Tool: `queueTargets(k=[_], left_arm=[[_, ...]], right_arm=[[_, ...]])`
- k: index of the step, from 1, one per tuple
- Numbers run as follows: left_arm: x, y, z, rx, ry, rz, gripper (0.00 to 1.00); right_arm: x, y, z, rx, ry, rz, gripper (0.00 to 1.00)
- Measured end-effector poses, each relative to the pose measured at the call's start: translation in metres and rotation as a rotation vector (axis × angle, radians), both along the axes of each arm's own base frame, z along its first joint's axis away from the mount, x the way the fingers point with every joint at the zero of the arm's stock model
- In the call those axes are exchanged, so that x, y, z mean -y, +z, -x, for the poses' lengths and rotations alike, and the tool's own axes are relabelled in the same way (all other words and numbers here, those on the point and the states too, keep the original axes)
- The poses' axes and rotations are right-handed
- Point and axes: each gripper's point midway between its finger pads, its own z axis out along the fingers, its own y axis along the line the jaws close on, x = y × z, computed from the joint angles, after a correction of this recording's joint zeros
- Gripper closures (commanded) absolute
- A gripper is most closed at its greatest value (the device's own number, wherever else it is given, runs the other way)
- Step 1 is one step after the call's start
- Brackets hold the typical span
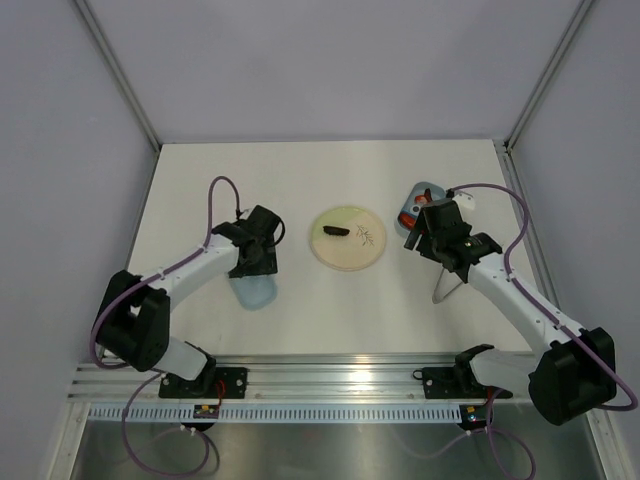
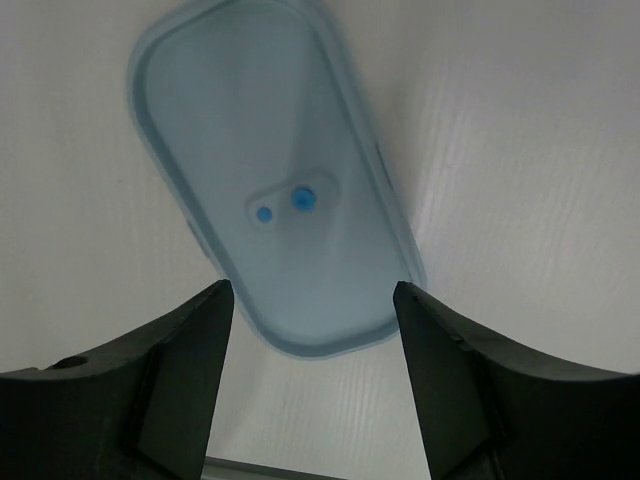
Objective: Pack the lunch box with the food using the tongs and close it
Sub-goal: Pick up the box lid from the center of the board.
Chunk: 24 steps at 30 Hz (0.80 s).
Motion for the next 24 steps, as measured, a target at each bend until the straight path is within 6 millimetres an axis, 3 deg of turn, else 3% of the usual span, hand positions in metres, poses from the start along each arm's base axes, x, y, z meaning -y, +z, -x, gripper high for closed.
queueTargets(k=[6,12,16,24], left_arm=[[0.008,-0.025,-0.004,-0.043,0.039,-0.031,0.45],[0.014,-0.041,-0.009,-0.056,0.066,-0.033,0.48],[0.025,-0.044,-0.016,-0.041,0.058,-0.029,0.48],[0.034,-0.050,-0.011,-0.050,0.049,-0.033,0.49]], right_arm=[[-0.003,0.006,0.003,0.014,0.016,-0.021,0.22],[-0.001,0.027,0.006,0.079,0.021,-0.041,0.22],[-0.002,0.028,0.007,0.083,0.025,-0.048,0.22],[-0.004,0.026,0.011,0.078,0.039,-0.062,0.22]])
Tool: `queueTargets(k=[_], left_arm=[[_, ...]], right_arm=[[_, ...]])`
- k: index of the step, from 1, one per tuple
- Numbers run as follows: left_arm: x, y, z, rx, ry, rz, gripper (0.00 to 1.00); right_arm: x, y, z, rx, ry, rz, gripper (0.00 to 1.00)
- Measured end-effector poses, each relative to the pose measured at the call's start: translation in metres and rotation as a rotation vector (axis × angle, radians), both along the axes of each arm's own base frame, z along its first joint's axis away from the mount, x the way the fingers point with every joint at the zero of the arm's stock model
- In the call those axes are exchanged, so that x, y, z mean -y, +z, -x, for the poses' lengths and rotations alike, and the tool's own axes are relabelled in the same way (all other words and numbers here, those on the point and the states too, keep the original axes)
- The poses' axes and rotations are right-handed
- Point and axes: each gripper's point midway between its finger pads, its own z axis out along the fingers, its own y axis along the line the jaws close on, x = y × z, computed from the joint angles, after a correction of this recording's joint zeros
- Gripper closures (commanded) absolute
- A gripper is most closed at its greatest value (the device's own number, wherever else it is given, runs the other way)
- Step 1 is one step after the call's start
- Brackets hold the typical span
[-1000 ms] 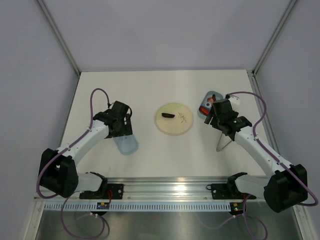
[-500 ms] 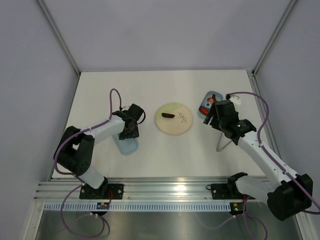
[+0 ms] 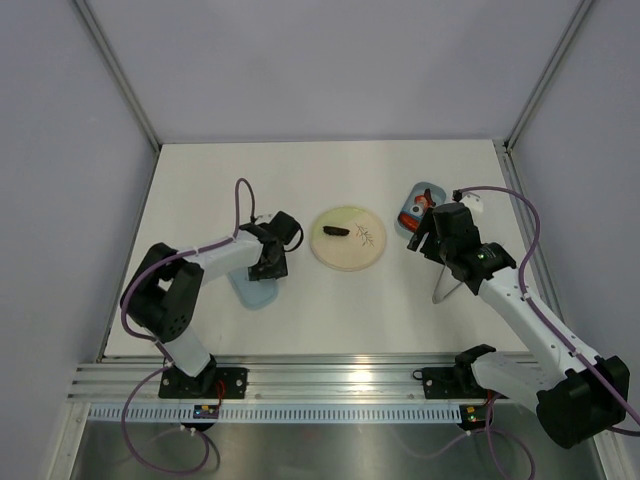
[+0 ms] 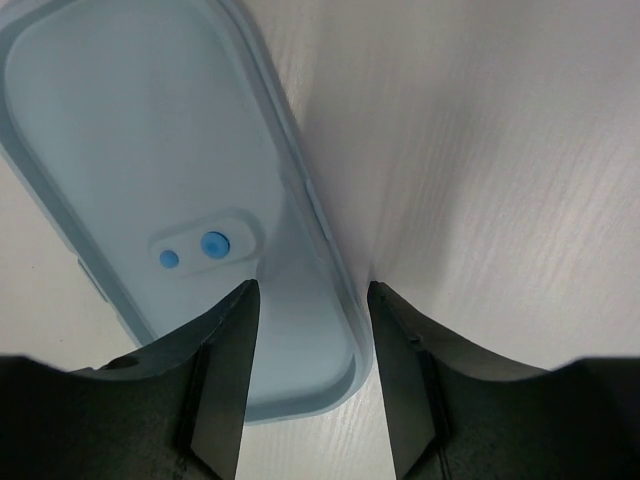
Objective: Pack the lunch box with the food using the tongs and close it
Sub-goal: Pick up the box lid from the center of the board.
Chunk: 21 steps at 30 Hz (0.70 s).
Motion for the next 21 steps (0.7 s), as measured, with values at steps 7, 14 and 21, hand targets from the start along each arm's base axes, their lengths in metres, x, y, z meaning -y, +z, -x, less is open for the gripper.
queueTargets(k=[7,14,21], left_arm=[[0.004,-0.004,-0.004,0.007,0.014,0.006,0.68],[0.008,-0.003,-0.009,0.027,0.017,0.023,1.00],[0.019,0.011,0.001,0.046,-0.031,0.124,1.00]], right_arm=[[0.000,0.000,0.000,0.000,0.000,0.000,0.22],[0.001,-0.001,0.001,-0.006,0.000,0.003,0.22],[0.001,-0.001,0.002,-0.005,0.000,0.003,0.21]])
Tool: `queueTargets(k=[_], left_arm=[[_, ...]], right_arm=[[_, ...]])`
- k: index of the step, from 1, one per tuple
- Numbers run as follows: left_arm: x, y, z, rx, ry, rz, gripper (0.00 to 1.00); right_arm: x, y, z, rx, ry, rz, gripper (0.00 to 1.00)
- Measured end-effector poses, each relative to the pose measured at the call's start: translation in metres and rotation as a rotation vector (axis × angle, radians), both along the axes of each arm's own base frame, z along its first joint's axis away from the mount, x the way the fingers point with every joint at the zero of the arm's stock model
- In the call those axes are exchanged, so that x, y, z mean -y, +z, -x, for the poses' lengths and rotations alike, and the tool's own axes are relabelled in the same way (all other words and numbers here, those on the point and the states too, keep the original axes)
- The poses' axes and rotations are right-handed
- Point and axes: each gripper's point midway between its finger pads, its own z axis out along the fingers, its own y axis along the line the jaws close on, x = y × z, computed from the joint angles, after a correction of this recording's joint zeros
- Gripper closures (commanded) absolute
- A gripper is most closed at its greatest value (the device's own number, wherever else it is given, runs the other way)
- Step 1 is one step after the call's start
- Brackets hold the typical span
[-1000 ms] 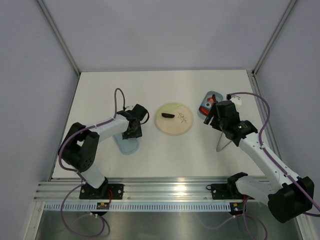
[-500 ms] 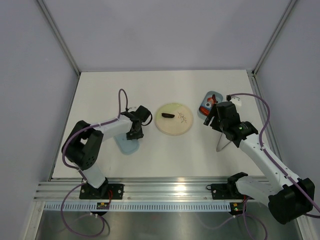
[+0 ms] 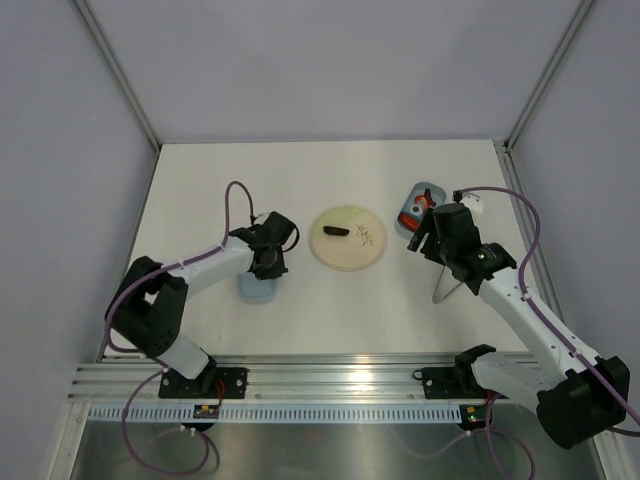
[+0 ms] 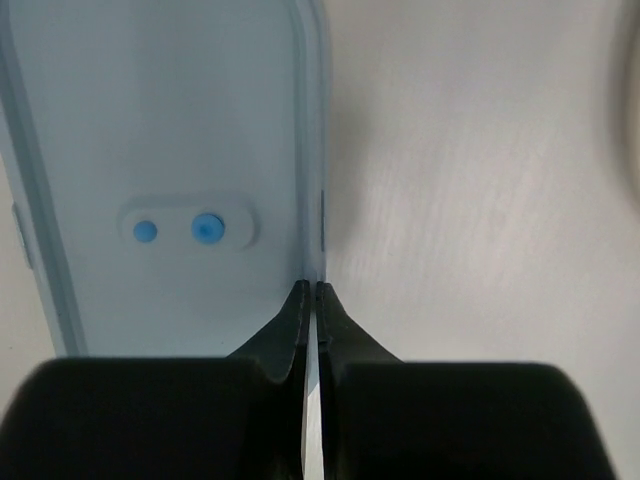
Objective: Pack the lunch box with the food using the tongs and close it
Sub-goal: Pick up the box lid from the center of the board.
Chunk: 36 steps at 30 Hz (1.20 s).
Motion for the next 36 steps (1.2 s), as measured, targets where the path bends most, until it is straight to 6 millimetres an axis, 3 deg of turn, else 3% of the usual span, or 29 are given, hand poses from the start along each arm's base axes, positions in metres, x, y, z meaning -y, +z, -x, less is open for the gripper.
queueTargets(k=[6,14,23,30,36], left_arm=[[0.017,0.042,0.001,0.083,-0.099,0.130,1.00],[0.036,0.063,0.013,0.078,-0.202,0.242,1.00],[0.079,0.113,0.019,0.110,-0.376,0.463,1.00],[0.092,0.122,0.025,0.101,-0.428,0.538,1.00],[0.094,0.123,0.026,0.096,-0.436,0.549,1.00]], right_arm=[[-0.008,-0.005,0.001,-0.025,0.033,-0.023,0.22],[-0.039,-0.022,0.001,-0.111,0.146,-0.112,0.22],[-0.065,-0.011,0.002,-0.099,0.228,-0.232,0.20],[-0.109,0.009,-0.002,-0.075,0.319,-0.452,0.18],[-0.154,-0.005,-0.002,-0.154,0.401,-0.546,0.18]])
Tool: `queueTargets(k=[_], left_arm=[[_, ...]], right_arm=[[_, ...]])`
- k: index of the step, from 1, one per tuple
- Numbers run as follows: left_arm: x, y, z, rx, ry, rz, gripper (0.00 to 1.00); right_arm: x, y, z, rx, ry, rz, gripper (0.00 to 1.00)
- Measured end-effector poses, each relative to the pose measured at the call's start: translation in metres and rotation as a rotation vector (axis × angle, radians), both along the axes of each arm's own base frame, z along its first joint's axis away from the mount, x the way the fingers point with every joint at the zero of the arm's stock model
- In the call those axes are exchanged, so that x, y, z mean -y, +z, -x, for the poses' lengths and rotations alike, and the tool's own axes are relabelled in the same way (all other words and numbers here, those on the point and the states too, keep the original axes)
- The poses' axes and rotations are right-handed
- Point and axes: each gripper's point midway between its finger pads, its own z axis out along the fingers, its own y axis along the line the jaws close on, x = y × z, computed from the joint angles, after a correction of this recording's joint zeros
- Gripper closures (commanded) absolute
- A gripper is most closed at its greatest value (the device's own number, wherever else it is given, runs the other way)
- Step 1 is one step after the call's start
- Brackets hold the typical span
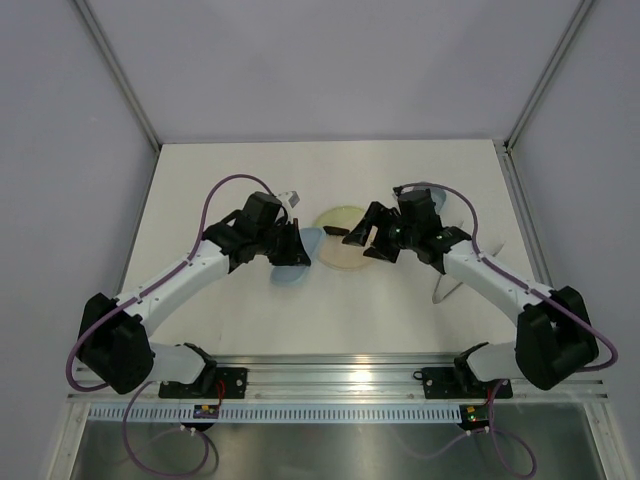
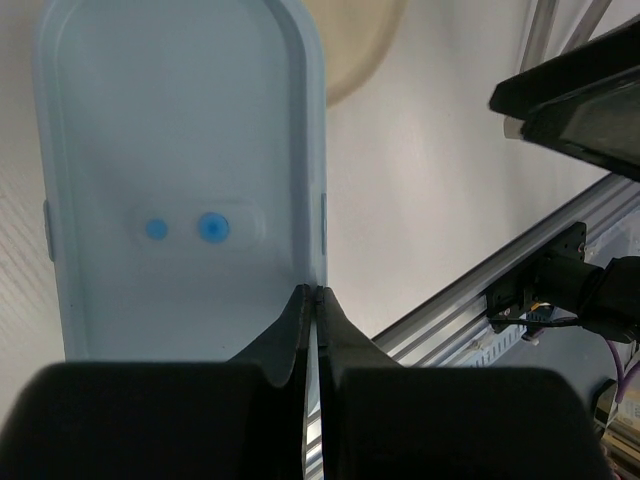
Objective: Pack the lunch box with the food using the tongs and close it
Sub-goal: Pick up the box lid from the center of the board.
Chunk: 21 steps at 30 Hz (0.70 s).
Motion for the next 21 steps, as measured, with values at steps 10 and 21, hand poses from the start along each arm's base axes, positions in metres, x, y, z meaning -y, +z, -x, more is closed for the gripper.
queueTargets(k=[10,21], left_arm=[[0.000,0.001,0.000,0.003,-0.002,0.004,1.00],[0.003,0.007,-0.001,0.019,-0.006,0.026,1.00]], right_arm=[[-0.055,-0.008,-0.013,-0.069,0.105,-0.086,0.19],[-0.122,-0.027,-0.022,-0.143,0.207,-0.148,0.68]])
